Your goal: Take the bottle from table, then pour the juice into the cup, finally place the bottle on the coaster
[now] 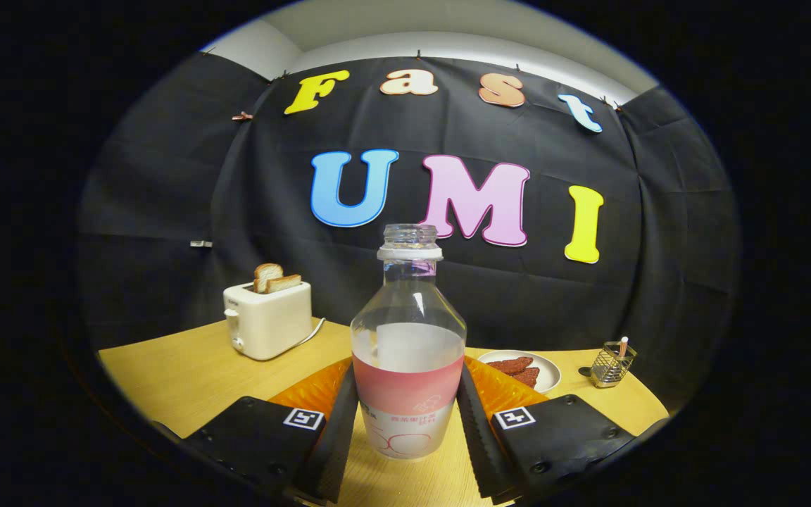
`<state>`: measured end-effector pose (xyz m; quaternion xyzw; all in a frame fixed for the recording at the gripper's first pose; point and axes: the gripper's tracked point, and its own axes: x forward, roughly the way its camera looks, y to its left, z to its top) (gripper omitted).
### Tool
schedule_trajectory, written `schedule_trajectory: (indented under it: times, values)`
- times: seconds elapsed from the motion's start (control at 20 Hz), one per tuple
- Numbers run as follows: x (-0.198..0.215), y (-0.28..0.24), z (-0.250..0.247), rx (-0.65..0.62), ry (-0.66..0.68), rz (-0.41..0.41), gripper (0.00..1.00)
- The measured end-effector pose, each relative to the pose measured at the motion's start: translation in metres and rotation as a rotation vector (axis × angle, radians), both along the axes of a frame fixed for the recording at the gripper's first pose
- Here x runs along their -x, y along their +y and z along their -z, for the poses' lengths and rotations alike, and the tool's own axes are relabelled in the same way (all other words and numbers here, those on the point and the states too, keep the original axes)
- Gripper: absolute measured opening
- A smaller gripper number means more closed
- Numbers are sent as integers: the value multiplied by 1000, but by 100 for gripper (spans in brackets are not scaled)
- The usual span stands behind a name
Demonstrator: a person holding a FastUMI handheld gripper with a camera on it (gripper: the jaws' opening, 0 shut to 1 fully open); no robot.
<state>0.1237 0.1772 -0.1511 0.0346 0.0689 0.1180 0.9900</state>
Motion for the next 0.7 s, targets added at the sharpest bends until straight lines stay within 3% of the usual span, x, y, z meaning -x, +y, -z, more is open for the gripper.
schedule_trajectory:
  times: [0.25,0.7]
  values:
    - [-32,1,25,-51,2,48,73]
    - [-67,16,91,-27,43,61,73]
